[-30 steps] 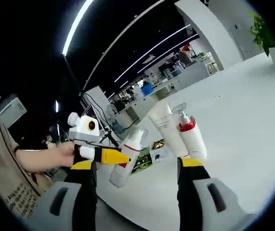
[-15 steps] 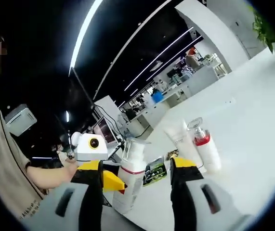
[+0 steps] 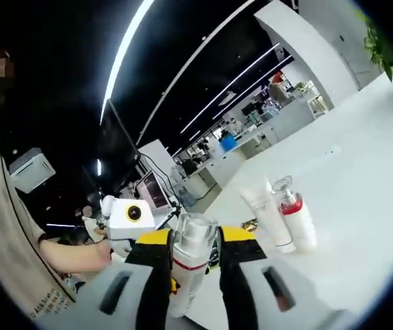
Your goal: Arrange the skincare products in the storage area until every visible bottle or jar stands upright without overlapping.
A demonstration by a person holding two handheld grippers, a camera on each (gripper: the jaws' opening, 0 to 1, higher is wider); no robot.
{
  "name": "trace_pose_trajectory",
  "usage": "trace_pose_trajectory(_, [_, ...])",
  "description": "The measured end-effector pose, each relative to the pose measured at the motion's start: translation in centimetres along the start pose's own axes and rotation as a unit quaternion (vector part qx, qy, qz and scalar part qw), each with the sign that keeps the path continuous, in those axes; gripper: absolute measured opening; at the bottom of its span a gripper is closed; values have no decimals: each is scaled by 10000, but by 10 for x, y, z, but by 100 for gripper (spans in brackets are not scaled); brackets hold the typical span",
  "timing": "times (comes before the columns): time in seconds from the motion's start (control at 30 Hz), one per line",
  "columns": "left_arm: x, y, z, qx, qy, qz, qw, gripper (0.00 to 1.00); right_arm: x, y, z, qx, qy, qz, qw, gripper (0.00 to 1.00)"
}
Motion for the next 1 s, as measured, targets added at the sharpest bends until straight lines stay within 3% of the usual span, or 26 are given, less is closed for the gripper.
trace_pose_trajectory(0.2, [2,-2,-1,4,17,-135,9999,18,3,3,2,-35,-23,133,9999,23])
trace_pose_trajectory(0.27, [2,-2,-3,61,87,-314,9995,18,5,4,2,-63,17,382,9992,23])
trace_pose_trajectory(0.4, [-2,2,-6,410,389,-695,9960,18,3,9,0,-170,438,1202,9916,22])
trace_pose_trajectory(0.57, [-5,10,-6,940,654,-1363,9840,18,0,12,-2,-302,825,1921,9774,21])
trace_pose_trajectory(0.67, [-5,12,-6,1101,815,-1678,9763,18,-2,14,-5,-321,947,2128,9720,21])
trace_pose_trajectory(0.9, [-12,16,-10,1266,1225,-2315,9567,18,-4,14,-8,-338,1062,2353,9655,21])
trace_pose_trajectory(1.0, [-14,19,-13,1283,1280,-2388,9540,19,-6,12,-7,-406,1145,2478,9612,21])
Point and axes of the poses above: the point that each gripper's makers call its tool centre point, and the gripper's own axes: z roughly backward along the fingers, y roughly to its left, x roughly out of its top, the point moved 3 cm from there along z, roughly backward along the fingers, and after that the axes turned 2 degrees about x, right-handed, at the moved point
